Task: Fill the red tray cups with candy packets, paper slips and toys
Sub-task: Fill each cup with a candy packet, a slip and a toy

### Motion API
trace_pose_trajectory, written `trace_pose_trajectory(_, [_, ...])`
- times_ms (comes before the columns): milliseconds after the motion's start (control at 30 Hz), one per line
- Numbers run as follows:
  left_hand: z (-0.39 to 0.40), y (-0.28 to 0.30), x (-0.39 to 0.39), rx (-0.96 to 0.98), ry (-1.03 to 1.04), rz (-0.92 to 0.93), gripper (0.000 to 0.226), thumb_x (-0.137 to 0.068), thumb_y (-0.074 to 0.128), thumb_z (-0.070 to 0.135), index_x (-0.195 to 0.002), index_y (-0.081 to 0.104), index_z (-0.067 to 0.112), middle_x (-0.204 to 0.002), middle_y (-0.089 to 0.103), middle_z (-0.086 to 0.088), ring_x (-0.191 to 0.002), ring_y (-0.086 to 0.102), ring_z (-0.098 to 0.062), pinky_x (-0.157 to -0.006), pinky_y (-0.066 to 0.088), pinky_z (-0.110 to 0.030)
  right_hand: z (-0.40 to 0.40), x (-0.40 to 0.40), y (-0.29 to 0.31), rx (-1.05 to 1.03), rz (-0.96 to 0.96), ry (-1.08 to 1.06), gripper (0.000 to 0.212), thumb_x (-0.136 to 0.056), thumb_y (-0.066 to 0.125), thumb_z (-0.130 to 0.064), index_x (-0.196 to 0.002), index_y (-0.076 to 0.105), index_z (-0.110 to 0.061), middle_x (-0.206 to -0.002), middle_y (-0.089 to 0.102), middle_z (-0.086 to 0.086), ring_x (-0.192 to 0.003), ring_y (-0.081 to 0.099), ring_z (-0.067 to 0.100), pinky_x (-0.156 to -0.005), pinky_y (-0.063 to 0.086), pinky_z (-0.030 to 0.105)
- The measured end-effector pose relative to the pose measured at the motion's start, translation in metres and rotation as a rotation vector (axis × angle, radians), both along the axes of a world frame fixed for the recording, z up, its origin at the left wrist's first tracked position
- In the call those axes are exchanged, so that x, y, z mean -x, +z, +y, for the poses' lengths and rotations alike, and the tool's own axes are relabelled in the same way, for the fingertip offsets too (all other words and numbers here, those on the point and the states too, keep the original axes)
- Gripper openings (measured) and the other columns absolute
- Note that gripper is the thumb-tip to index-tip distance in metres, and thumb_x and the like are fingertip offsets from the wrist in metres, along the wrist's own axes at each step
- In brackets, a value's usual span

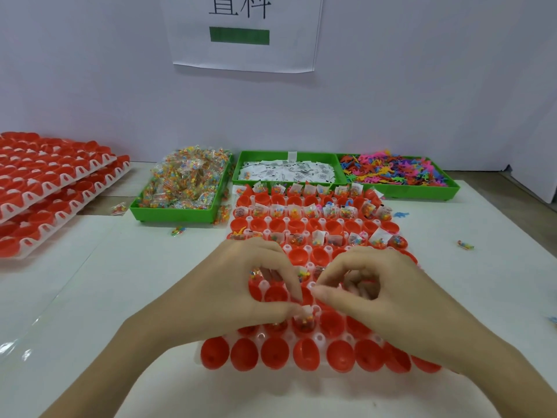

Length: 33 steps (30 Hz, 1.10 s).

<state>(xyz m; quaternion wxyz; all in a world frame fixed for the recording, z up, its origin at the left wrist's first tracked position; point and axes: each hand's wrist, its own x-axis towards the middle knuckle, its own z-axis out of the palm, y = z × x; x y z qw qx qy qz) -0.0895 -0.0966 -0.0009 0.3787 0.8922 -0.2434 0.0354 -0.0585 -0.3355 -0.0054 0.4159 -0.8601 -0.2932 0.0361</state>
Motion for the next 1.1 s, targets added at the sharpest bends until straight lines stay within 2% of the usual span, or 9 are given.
trace_pose_trajectory(100, [0.01, -0.001, -0.011, 0.163, 0.085, -0.027, 0.005, -0.086, 0.08, 0.032, -0.088, 0.079, 0.028, -0.096, 0.073, 0.004, -0.094, 0.069, -0.023, -0.08, 0.054, -0.033, -0.003, -0.005, 0.003, -0.067, 0.003, -0.037, 0.03, -0.083, 0.061, -0.062, -0.086, 0.076, -0.037, -0.082, 0.072, -0.011, -0.07, 0.065, 0.013, -0.068, 0.056, 0.038])
trace_pose_trajectory(167, [0.025, -0.011, -0.024, 0.193, 0.283, -0.174, 0.015, -0.091, 0.071, 0.035, -0.096, 0.078, 0.024, -0.101, 0.072, 0.005, -0.098, 0.067, -0.02, -0.083, 0.054, -0.036, -0.005, -0.009, 0.004, -0.094, 0.004, -0.063, 0.029, -0.085, 0.058, -0.059, -0.086, 0.077, -0.038, -0.083, 0.074, -0.009, -0.077, 0.069, 0.014, -0.075, 0.057, 0.042])
trace_pose_trajectory(267, [0.058, -0.03, -0.043, -0.169, 0.643, -0.408, 0.037, -0.097, 0.059, 0.039, -0.122, 0.072, 0.014, -0.126, 0.065, -0.004, -0.121, 0.057, -0.029, -0.107, 0.043, -0.038, -0.005, -0.012, 0.003, -0.088, -0.013, -0.088, 0.025, -0.087, 0.056, -0.056, -0.085, 0.076, -0.041, -0.083, 0.074, -0.008, -0.081, 0.07, 0.012, -0.08, 0.058, 0.042])
trace_pose_trajectory(400, [0.103, -0.058, -0.058, -0.469, 0.759, -0.254, 0.052, -0.103, 0.052, 0.04, -0.153, 0.048, 0.025, -0.16, 0.043, -0.007, -0.15, 0.035, -0.03, -0.119, 0.024, -0.047, -0.004, -0.014, -0.001, -0.088, -0.02, -0.109, 0.025, -0.089, 0.055, -0.054, -0.085, 0.076, -0.041, -0.081, 0.074, -0.009, -0.081, 0.07, 0.01, -0.08, 0.058, 0.038])
trace_pose_trajectory(600, [0.129, -0.066, -0.07, -0.421, 0.693, -0.37, 0.024, -0.101, 0.061, 0.01, -0.122, 0.072, 0.012, -0.121, 0.073, -0.006, -0.117, 0.066, -0.032, -0.098, 0.036, -0.046, -0.001, -0.017, -0.002, -0.182, -0.13, -0.214, 0.026, -0.097, 0.064, -0.031, -0.074, 0.075, -0.034, -0.08, 0.074, -0.018, -0.077, 0.068, 0.0, -0.066, 0.047, 0.006])
trace_pose_trajectory(767, [0.127, -0.063, -0.071, -0.335, 0.68, -0.471, 0.017, -0.089, 0.074, -0.003, -0.104, 0.076, 0.005, -0.106, 0.078, -0.01, -0.096, 0.074, -0.035, -0.087, 0.049, -0.049, -0.004, -0.022, -0.002, -0.184, -0.126, -0.257, 0.027, -0.098, 0.062, -0.032, -0.074, 0.075, -0.032, -0.08, 0.074, -0.011, -0.074, 0.067, 0.01, -0.067, 0.052, 0.026])
trace_pose_trajectory(900, [0.122, -0.062, -0.07, -0.21, 0.729, -0.54, 0.011, -0.089, 0.075, 0.0, -0.098, 0.075, 0.006, -0.097, 0.078, -0.006, -0.077, 0.069, -0.025, -0.073, 0.049, -0.037, -0.006, -0.024, -0.002, -0.188, -0.135, -0.27, 0.027, -0.097, 0.061, -0.035, -0.074, 0.075, -0.034, -0.08, 0.074, -0.012, -0.073, 0.067, 0.01, -0.068, 0.052, 0.027])
trace_pose_trajectory(967, [0.122, -0.062, -0.07, -0.155, 0.721, -0.54, 0.01, -0.089, 0.075, 0.0, -0.097, 0.074, 0.007, -0.095, 0.077, -0.004, -0.079, 0.066, -0.02, -0.073, 0.046, -0.032, -0.007, -0.025, -0.003, -0.181, -0.142, -0.27, 0.027, -0.098, 0.061, -0.034, -0.074, 0.075, -0.034, -0.079, 0.074, -0.012, -0.066, 0.065, 0.009, -0.063, 0.051, 0.023])
trace_pose_trajectory(1100, [0.122, -0.06, -0.069, -0.176, 0.676, -0.527, 0.014, -0.083, 0.08, -0.003, -0.093, 0.074, 0.005, -0.098, 0.075, -0.007, -0.088, 0.069, -0.028, -0.08, 0.049, -0.031, -0.008, -0.028, -0.004, -0.174, -0.151, -0.261, 0.028, -0.099, 0.061, -0.034, -0.073, 0.074, -0.037, -0.077, 0.073, -0.013, -0.061, 0.062, 0.008, -0.061, 0.048, 0.018])
